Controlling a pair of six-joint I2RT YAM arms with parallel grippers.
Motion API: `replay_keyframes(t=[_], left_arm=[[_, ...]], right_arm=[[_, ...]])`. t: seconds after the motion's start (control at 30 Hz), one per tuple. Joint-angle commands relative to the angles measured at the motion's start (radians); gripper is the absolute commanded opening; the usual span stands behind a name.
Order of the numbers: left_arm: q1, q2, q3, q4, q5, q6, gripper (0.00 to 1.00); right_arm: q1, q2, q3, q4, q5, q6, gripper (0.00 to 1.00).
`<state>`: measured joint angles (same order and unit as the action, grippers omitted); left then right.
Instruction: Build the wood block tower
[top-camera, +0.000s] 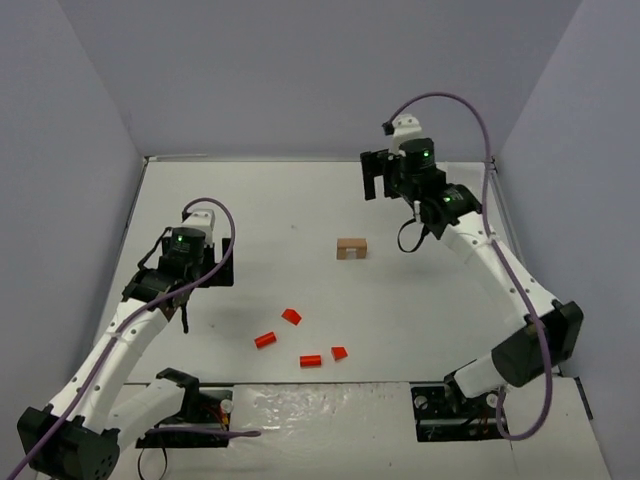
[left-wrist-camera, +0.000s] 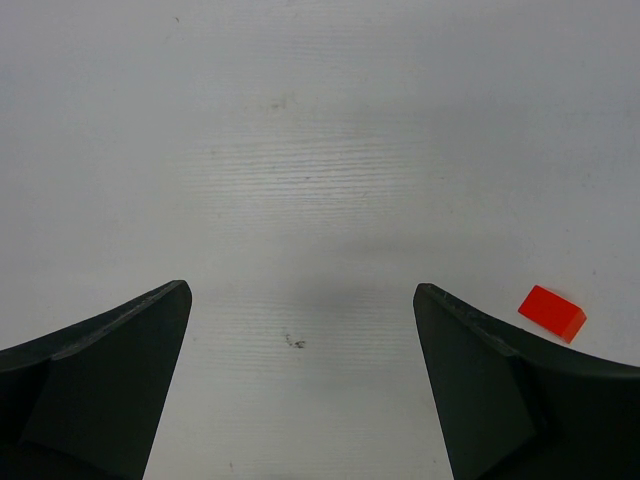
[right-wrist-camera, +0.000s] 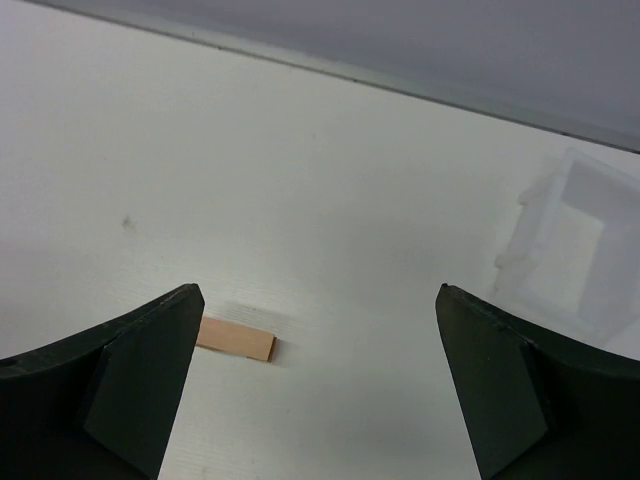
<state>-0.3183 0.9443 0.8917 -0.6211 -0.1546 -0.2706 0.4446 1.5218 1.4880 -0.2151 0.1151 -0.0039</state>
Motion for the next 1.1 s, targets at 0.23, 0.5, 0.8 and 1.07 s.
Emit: replay_keyframes(t=[0.23,0.5,0.8,1.07], left_arm=[[0.001,-0.010,0.007,0.018,0.148,-0.093,0.92],[-0.115,0.054,-0.051,-0.011,0.191,-0.196,0.84],[-0.343,0.262,-0.043,-0.057,0.214,-0.211,0.66],[-0.411,0.310,-0.072,-0.060,0.259,-0.248,0.61]], right_arm=[[-0.017,-0.363,-0.378,0.030,-0.123,0.168,1.00],[-0.010,-0.396,-0.561,0.071,-0.194,0.234,0.97],[-0.016,-0.389,-0.576,0.090,-0.190,0.196,0.97],[-0.021,-0.411,-0.596,0.105,-0.212,0.178,0.98]])
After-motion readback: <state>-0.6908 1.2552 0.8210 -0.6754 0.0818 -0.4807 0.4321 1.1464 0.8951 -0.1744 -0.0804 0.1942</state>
